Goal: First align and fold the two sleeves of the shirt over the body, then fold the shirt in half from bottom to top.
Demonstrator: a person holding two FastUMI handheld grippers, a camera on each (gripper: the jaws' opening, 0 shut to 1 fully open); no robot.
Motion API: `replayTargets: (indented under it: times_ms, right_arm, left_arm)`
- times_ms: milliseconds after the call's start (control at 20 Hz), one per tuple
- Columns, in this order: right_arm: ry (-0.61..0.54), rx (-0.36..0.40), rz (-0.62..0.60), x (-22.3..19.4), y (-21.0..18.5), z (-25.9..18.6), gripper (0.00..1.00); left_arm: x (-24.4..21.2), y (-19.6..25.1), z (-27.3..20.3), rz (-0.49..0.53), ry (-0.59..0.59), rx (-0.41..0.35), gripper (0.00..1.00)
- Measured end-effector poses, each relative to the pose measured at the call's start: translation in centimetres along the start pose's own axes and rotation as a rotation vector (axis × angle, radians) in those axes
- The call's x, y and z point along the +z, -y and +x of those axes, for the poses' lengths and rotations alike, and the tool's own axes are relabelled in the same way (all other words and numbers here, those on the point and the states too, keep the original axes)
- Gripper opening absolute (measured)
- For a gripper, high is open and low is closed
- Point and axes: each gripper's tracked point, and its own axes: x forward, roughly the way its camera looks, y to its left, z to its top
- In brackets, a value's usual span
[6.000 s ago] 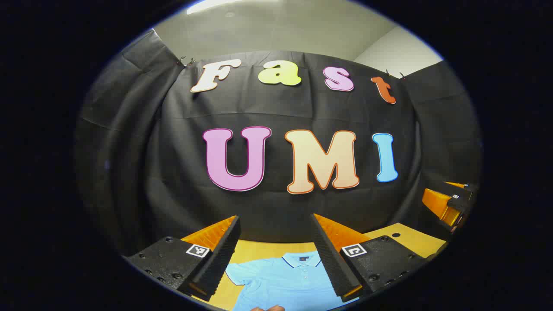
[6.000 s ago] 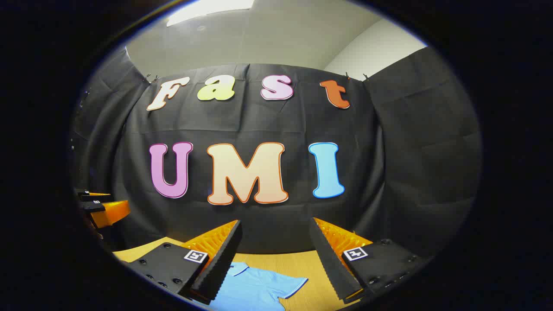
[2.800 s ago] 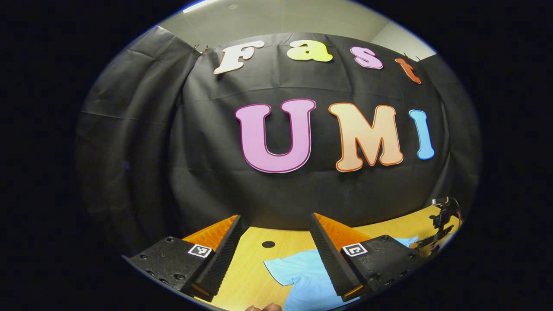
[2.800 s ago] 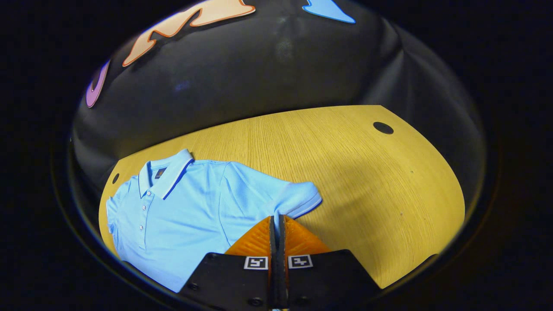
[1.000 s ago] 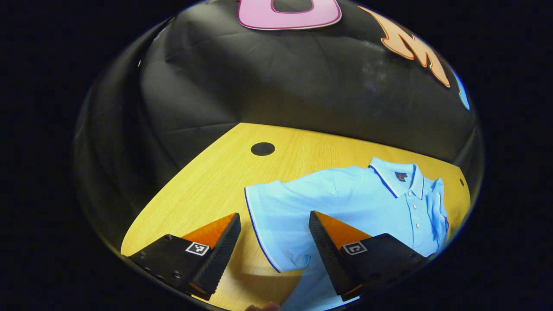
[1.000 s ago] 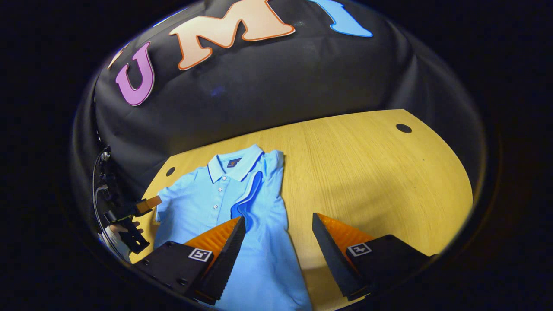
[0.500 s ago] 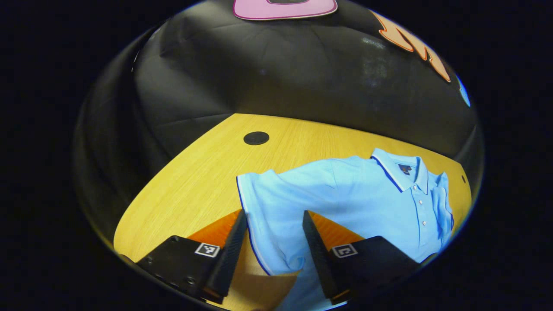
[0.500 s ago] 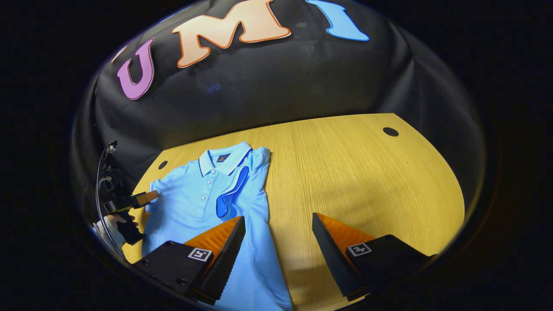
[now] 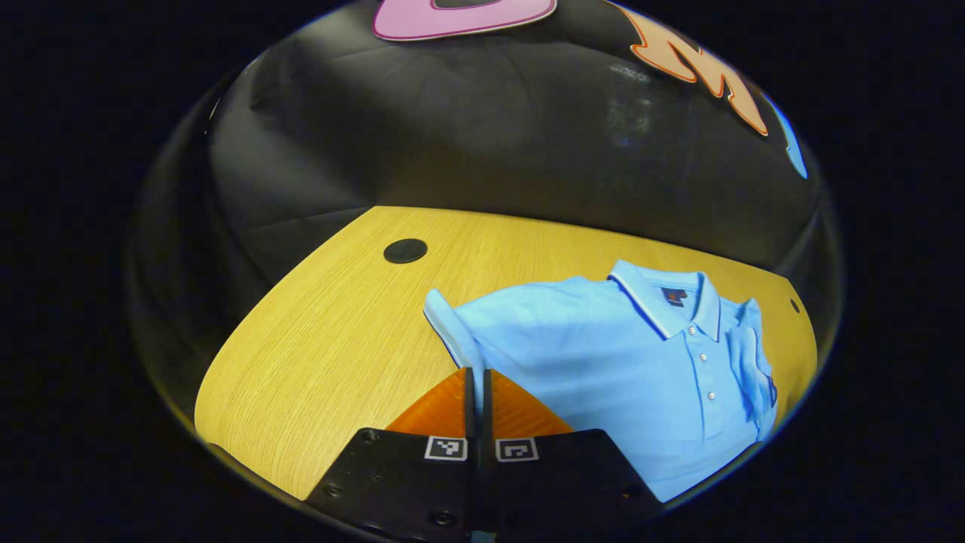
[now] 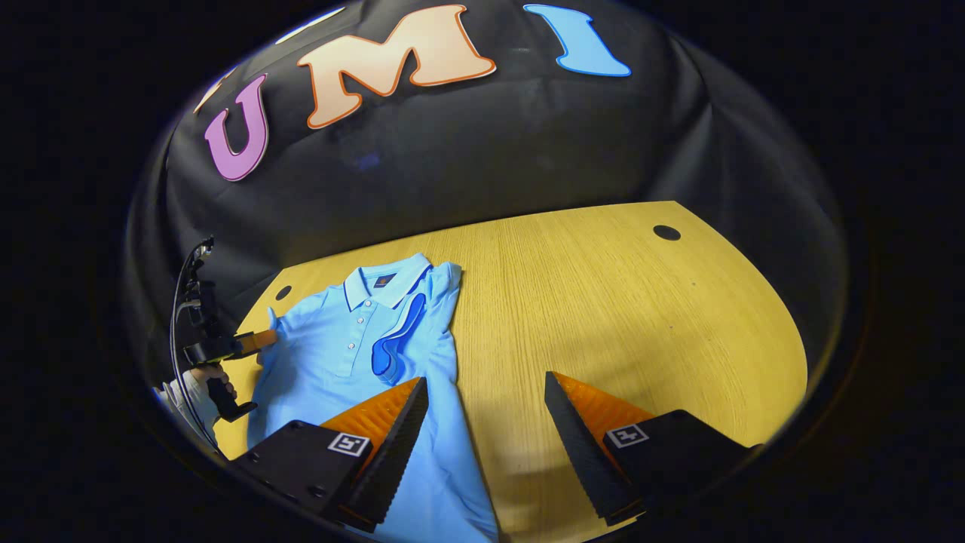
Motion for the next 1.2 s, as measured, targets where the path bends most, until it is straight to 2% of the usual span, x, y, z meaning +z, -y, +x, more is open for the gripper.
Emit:
replayTargets:
  times_ms: [300,500,750,800,850,1000,1100,1200]
  right_arm:
    - [0.011,-0.015,0.038,-0.3,2.1,-1.3,0.98]
    - [0.007,-0.022,0.056,-0.9,2.8,-1.8,0.98]
    - [0.01,-0.032,0.069,-0.9,2.6,-1.8,0.98]
    - [0.011,-0.035,0.074,-1.0,2.4,-1.8,0.98]
    - [0.014,-0.038,0.078,-0.9,2.2,-1.7,0.98]
    - [0.022,-0.06,0.092,-0.9,1.5,-1.4,0.98]
    - [0.047,-0.076,0.095,-0.8,0.8,-1.6,0.98]
    - [0.074,-0.069,0.066,-0.5,0.1,-2.6,0.98]
  left_arm:
    - [2.6,8.8,-1.7,0.11,0.048,-0.131,0.0]
    - [0.5,13.3,-0.9,0.198,0.001,-0.168,0.0]
    - [-2.2,15.3,0.1,0.226,-0.062,-0.2,0.0]
    - [-2.6,15.8,0.0,0.216,-0.071,-0.237,0.02]
    - [-2.9,16.5,-0.3,0.212,-0.086,-0.285,0.06]
    - [-2.8,15.3,-1.4,0.221,-0.082,-0.297,1.0]
    - [-2.5,14.2,-2.8,0.186,-0.047,-0.302,0.95]
    - [-2.1,12.5,-4.8,0.145,-0.013,-0.283,0.95]
